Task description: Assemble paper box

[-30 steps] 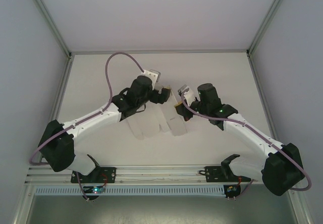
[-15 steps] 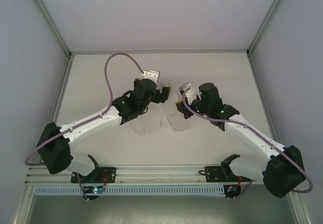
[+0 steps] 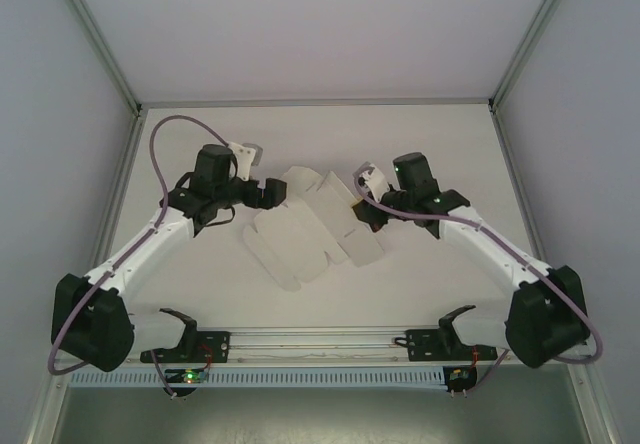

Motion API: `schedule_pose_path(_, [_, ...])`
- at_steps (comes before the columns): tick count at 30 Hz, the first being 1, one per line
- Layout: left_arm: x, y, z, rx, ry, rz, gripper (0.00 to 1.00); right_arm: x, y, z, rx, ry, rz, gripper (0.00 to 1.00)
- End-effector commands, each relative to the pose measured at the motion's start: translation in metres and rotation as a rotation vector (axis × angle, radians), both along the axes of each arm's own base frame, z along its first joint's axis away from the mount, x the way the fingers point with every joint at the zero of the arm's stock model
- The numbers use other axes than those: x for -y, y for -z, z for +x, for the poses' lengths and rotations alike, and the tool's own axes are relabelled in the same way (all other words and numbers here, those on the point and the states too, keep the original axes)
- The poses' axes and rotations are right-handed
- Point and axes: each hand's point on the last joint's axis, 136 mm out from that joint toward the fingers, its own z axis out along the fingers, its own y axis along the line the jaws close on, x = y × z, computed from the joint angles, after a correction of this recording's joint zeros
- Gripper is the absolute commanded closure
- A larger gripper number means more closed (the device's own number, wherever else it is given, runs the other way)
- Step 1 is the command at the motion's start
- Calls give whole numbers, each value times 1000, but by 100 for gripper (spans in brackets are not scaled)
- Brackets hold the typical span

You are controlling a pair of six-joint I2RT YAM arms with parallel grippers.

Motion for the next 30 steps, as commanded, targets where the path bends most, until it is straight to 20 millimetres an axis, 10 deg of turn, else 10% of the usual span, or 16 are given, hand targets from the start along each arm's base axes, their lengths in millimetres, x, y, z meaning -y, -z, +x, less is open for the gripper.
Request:
schedule_pose_path(1, [-2, 0, 3, 8, 76, -51, 1, -2, -8, 5, -20, -46, 25, 100])
schedule_pose_path(12, [-5, 27, 15, -22, 104, -143, 14, 0, -26, -6, -102, -198, 165, 100])
schedule_pose_path(30, [16, -1, -4, 118, 344, -338, 70, -3, -41, -6, -127, -235, 271, 100])
